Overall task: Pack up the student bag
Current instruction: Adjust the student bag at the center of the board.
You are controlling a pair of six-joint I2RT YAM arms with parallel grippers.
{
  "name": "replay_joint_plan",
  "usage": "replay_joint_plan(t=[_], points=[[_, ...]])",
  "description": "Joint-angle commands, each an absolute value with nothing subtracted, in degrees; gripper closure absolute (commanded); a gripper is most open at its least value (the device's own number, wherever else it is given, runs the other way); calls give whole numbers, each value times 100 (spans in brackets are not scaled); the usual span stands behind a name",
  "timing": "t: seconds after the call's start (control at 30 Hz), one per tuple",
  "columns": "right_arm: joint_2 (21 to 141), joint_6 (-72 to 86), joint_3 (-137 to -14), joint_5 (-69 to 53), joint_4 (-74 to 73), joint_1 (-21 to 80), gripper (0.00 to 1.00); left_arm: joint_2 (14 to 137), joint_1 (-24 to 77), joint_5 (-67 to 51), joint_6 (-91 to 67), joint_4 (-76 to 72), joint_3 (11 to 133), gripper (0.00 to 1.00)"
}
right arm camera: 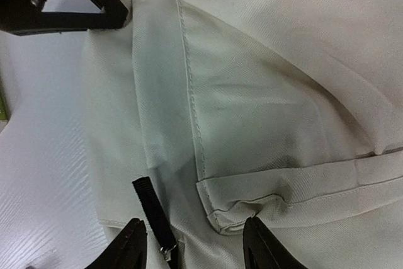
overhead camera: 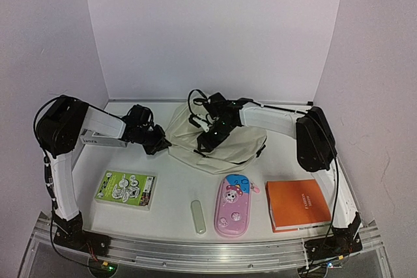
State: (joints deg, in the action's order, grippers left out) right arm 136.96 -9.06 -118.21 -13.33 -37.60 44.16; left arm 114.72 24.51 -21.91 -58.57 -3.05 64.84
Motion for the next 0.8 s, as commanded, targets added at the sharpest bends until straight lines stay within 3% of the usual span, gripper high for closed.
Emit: replay_joint_plan(t=[0.0, 0.47, 0.77], points=[[13904, -897, -12139, -1194, -3806, 4516, 51, 11329, 2506, -2183, -5837, -448, 6509, 100], [13873, -978, -12143, -1672, -3806, 4626, 51, 11429, 2507, -2208, -5827, -444, 6518, 100], [14166, -1079, -12259, -1335, -3800, 4719, 59, 11495, 2505, -2257, -5797, -375, 6628, 100]])
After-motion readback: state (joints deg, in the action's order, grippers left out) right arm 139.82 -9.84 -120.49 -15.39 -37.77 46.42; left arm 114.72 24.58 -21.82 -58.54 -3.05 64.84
